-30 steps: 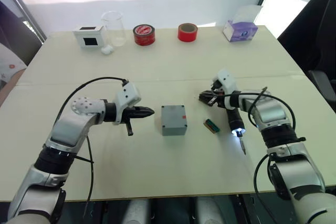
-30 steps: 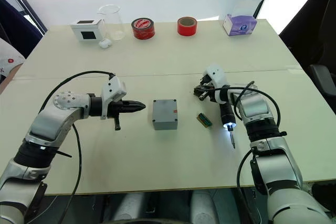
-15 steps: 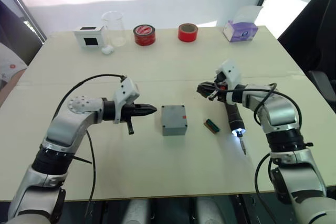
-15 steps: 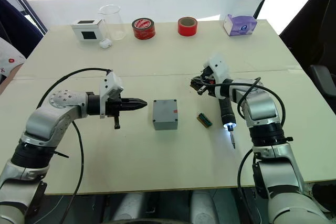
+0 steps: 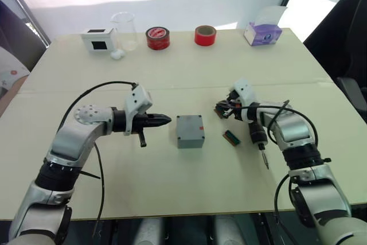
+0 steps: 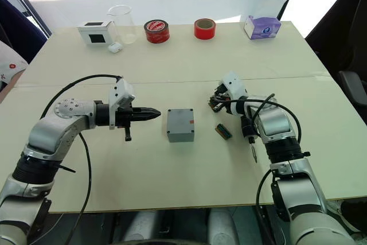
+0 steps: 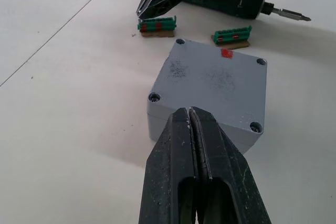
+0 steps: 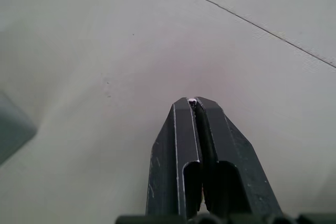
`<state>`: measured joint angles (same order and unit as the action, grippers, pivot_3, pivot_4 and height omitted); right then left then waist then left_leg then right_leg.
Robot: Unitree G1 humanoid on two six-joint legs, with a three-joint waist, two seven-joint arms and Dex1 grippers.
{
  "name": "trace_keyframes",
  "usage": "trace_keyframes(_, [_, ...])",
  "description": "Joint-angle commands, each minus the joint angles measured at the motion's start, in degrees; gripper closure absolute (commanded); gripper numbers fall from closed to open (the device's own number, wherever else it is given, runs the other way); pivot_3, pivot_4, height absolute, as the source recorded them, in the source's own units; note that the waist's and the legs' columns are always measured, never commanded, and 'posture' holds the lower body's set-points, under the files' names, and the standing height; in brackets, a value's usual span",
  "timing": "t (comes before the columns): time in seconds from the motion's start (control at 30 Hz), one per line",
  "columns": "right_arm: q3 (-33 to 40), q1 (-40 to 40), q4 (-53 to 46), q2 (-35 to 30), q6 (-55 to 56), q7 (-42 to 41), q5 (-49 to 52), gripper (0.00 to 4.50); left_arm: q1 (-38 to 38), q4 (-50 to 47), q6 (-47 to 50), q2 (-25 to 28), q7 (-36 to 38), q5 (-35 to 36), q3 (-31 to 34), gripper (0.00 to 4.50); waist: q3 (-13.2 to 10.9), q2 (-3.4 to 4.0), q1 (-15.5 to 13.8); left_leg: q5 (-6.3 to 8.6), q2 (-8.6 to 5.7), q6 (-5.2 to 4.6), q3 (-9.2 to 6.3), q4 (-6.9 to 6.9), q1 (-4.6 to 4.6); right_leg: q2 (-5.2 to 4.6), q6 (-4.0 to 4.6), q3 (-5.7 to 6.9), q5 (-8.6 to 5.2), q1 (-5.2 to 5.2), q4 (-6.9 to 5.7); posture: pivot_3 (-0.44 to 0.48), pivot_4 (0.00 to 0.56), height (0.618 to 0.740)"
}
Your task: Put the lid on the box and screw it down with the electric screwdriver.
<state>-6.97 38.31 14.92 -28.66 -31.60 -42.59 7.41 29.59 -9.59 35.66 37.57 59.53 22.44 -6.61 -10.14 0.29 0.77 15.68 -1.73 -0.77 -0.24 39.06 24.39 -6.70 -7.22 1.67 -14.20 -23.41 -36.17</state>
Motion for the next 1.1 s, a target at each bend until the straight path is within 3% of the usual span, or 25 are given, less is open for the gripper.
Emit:
trace_keyframes(0.03, [0.4, 1.2, -2.4, -0.5, 1.5, -0.6, -0.2, 4.48, 0.2, -0.8, -1.0, 0.1, -0.2, -0.2, 0.0, 4.50, 0.0, 0.00, 0.0, -0.02, 0.00, 0.03, 0.00, 0.00, 0.00, 0.00, 0.00, 0.00, 0.00, -0.01, -0.01, 0.000, 0.150, 0.740])
trace_keyframes(0.43, [6.4, 3.8, -4.5, 1.0, -4.4, -0.2, 6.0, 4.48, -0.2, -0.7, -1.0, 0.5, -0.3, -0.2, 0.4, 4.50, 0.0, 0.00, -0.1, -0.06, 0.03, 0.11, 0.00, 0.00, 0.00, 0.00, 0.00, 0.00, 0.00, 0.01, -0.01, 0.000, 0.150, 0.740])
trace_keyframes(0.6, [7.1, 0.5, -14.6, -0.2, -6.6, -2.4, 9.4, 4.48, -0.7, -2.1, 0.0, 1.3, -0.2, 0.9, 1.6, 4.50, 0.0, 0.00, -0.1, 0.00, 0.04, 0.01, -0.01, 0.00, 0.00, 0.00, 0.00, 0.00, 0.00, 0.00, -0.02, 0.000, 0.150, 0.740])
trace_keyframes(0.87, [5.3, -7.0, -28.6, -1.8, -10.2, -4.3, 13.8, 4.48, -2.2, -5.1, 2.2, 3.4, 0.3, 3.0, 2.6, 4.50, 0.0, 0.00, -0.1, 0.06, 0.04, -0.10, -0.02, 0.00, 0.00, -0.01, 0.00, -0.01, 0.00, 0.02, 0.00, 0.000, 0.150, 0.740])
trace_keyframes(1.1, [1.7, -8.4, -28.8, -0.8, -9.0, -2.7, 12.5, 4.48, -1.7, -5.0, 2.8, 3.4, 0.0, 3.2, 2.3, 4.50, 0.0, 0.00, -0.2, 0.06, 0.04, -0.10, -0.02, 0.01, 0.00, 0.00, 0.00, 0.00, 0.00, 0.01, 0.01, 0.000, 0.150, 0.740])
